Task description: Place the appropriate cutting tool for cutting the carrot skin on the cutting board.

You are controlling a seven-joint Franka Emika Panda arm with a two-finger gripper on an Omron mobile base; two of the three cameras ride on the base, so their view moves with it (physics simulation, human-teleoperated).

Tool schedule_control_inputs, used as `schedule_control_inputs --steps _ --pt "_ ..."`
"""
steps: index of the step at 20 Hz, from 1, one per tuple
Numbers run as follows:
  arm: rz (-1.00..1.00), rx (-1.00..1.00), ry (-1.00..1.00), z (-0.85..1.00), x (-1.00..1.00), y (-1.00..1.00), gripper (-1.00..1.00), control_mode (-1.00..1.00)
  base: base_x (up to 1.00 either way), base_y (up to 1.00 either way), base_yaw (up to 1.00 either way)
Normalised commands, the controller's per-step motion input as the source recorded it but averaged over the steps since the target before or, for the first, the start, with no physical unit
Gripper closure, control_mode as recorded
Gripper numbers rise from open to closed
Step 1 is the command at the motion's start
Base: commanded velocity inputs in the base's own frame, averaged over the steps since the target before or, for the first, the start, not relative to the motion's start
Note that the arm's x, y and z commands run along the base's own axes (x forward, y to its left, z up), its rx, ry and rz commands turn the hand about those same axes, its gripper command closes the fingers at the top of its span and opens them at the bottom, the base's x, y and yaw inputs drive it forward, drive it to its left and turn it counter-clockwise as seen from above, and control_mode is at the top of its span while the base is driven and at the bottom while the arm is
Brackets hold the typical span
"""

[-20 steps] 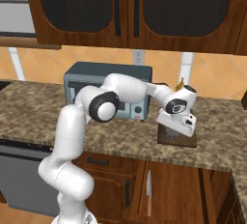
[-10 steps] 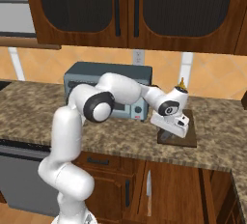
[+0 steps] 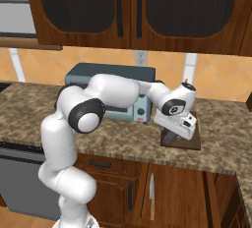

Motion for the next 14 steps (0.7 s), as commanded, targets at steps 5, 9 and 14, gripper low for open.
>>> schedule_control_inputs --steps 5,9,14 --pt "-0.05 0.00 -0.01 0.61 -0.69 0.16 -1.00 -1.00 0.00 0.00 0.00" --pt "-0.09 0.00 0.00 0.53 -0.68 0.37 -1.00 -1.00 0.00 0.00 0.00" --pt "-0.08 -0.01 0.00 0.38 -0.66 0.53 -1.00 -1.00 0.00 0.00 0.00"
